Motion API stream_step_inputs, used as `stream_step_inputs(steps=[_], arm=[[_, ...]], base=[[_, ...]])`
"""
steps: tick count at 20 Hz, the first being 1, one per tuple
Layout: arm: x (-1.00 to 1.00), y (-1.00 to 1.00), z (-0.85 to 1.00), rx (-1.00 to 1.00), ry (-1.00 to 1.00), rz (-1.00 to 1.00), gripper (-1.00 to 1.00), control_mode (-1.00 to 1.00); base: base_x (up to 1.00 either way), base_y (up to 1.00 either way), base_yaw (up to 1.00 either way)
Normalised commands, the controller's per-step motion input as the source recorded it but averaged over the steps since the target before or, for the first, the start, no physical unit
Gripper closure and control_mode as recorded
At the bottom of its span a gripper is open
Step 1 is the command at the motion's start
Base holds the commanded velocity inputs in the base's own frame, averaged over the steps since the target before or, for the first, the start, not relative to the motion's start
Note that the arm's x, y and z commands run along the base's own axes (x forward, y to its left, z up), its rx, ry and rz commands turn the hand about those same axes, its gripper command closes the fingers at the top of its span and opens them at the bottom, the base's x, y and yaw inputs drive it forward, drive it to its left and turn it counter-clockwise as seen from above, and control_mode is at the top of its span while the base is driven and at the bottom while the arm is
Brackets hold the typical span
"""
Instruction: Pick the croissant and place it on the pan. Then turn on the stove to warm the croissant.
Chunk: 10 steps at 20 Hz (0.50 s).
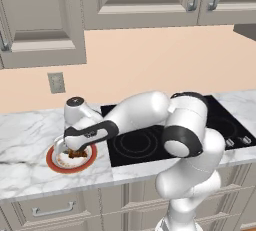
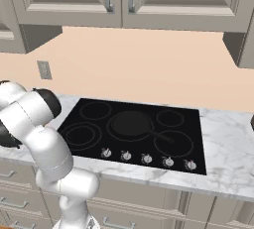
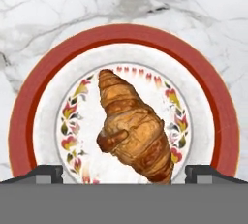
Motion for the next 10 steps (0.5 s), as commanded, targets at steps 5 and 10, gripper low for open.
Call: stream_step_inputs(steps=[5,10], arm=[[0.07,0.00,-0.25,0.00,0.00,0.00,-1.00,-1.00],[0.00,0.00,-0.25,0.00,0.00,0.00,-1.00,-1.00]], base=[[0.00,0.00,0.00],[0.00,0.00,0.00]])
